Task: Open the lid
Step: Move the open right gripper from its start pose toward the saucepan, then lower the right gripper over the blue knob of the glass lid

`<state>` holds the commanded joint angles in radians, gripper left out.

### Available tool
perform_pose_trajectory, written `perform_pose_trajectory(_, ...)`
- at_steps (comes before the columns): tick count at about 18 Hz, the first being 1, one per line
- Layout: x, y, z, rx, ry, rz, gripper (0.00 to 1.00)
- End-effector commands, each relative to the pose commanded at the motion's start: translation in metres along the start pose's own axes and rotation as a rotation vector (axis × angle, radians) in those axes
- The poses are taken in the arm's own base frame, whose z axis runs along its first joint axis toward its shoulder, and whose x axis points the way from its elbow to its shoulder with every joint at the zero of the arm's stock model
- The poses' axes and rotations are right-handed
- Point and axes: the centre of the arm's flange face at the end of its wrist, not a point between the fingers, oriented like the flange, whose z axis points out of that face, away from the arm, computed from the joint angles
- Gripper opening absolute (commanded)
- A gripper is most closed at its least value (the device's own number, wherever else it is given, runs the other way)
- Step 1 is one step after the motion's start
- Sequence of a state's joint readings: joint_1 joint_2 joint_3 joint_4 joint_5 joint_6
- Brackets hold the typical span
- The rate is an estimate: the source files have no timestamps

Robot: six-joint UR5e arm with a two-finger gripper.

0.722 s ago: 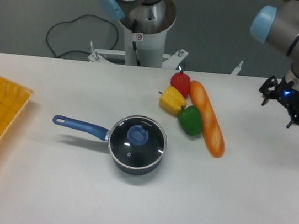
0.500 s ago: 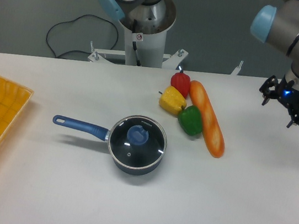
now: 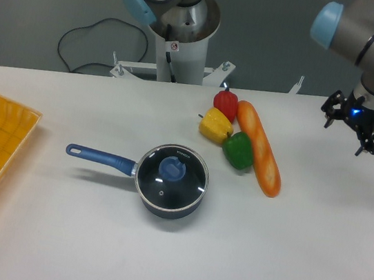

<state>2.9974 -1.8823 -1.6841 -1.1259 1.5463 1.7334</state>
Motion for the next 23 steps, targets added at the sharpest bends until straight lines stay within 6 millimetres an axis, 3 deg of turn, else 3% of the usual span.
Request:
perform_pose_trajectory(3,0.022,0.0,0.012,0.001,0.025,-0.002,1.0)
perform_pose_trajectory(8,0.044,-0.018,-0.023,-0.019,-0.02,0.008,1.0)
perform_pose_trajectory(13,0.075,-0.058,-0.052,-0.018,-0.02,-0.044,1.0)
perform_pose_trajectory(18,0.094,-0.083,-0.058,-0.014,0.025,-0.06,1.0)
perform_pose_trajectory(23,0.106,-0.127,-0.059,-0.003,0.017,-0.088,1.0)
